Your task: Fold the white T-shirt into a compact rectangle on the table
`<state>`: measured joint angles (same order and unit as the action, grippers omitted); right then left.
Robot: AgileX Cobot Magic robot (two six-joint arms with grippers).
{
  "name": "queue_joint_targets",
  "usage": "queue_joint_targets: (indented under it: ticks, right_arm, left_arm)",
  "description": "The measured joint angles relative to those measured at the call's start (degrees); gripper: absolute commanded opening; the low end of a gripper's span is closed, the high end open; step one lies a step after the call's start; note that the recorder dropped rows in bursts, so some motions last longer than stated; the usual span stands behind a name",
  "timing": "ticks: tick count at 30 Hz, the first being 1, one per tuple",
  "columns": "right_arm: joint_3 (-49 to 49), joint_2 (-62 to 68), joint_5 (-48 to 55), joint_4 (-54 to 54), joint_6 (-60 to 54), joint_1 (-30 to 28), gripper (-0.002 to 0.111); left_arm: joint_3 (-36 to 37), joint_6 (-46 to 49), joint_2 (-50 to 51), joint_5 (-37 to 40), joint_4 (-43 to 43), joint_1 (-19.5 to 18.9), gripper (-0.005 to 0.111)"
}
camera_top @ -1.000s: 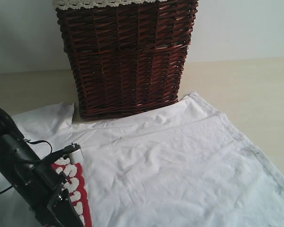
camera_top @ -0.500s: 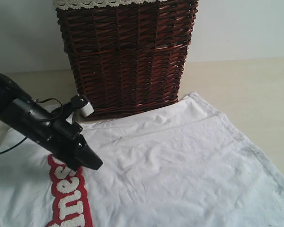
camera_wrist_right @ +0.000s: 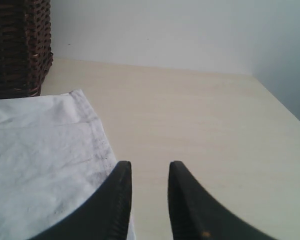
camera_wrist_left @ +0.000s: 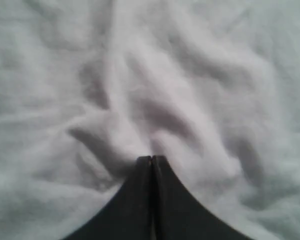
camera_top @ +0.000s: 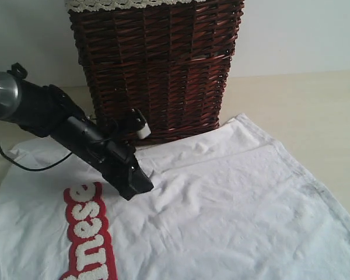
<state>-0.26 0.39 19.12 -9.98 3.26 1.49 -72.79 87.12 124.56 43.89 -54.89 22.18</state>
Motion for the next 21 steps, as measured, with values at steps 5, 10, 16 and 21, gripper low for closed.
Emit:
queue_joint_targets:
  ticks: [5, 10, 16, 21]
  right_arm:
    - [0.0, 0.0, 0.0, 0.0, 0.0, 0.0, 0.028]
    - [0.0, 0.0, 0.0, 0.0, 0.0, 0.0, 0.028]
    - [0.0, 0.0, 0.0, 0.0, 0.0, 0.0, 0.028]
    - [0.0, 0.0, 0.0, 0.0, 0.0, 0.0, 0.028]
  left_arm:
    - [-0.38, 1.96, 0.52, -1.25, -1.54, 4.0, 0.0]
    - [-0.38, 2.2, 0.52, -4.74, -5.72, 5.26, 0.0]
    - [-0.05, -1.3, -3.36, -4.74, -9.62, 0.8, 0.0]
    - [-0.05, -6.05, -10.02, 1.79, -11.95, -7.39, 0.0]
